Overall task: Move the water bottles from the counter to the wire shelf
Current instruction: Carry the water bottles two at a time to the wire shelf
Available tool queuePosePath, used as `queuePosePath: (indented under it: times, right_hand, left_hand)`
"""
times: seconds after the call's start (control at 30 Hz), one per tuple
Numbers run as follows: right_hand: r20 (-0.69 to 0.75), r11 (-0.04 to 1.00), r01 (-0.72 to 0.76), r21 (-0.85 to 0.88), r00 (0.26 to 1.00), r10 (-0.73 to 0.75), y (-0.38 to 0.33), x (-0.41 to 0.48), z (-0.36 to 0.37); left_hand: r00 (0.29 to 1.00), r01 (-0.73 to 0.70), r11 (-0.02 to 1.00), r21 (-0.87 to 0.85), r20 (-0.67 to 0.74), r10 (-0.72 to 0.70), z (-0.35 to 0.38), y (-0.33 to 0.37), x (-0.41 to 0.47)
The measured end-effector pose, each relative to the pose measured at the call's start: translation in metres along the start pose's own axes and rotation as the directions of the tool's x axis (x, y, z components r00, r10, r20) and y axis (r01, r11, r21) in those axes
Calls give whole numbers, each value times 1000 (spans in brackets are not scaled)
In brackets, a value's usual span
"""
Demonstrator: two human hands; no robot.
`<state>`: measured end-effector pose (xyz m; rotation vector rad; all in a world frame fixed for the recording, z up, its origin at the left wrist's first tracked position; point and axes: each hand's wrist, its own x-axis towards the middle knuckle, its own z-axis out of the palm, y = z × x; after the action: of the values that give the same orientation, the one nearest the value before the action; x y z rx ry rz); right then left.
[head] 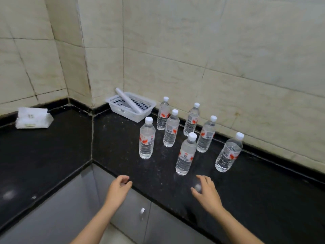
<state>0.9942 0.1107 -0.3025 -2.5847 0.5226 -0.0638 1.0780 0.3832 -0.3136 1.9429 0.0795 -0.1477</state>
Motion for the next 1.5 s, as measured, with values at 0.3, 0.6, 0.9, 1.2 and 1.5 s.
queuePosePath:
  times: [0.3, 0.6, 0.9, 1.2, 1.5]
  right_hand:
    - [-83, 806, -102, 583, 979, 184, -17, 123, 22]
    - [-170, 724, -156, 672, 919, 356, -47, 163, 55]
    - [-292, 796, -235, 558, 842, 453, -67, 164, 63]
    - [-423, 687, -372, 625, 578, 698, -101, 125, 66]
    - [-486, 555, -578, 599, 288, 825, -118, 29, 71]
  left_hand:
    - [994, -93, 985, 143, 64, 84, -14, 46, 136]
    - [938, -37, 974, 224, 343, -44, 19, 36, 202]
    - [821, -130, 983, -131, 541, 181, 53, 51, 244]
    - [770, -179, 980, -89, 607, 196, 64, 58, 257]
    - [505, -364, 926, -100, 814, 286, 70, 69, 213]
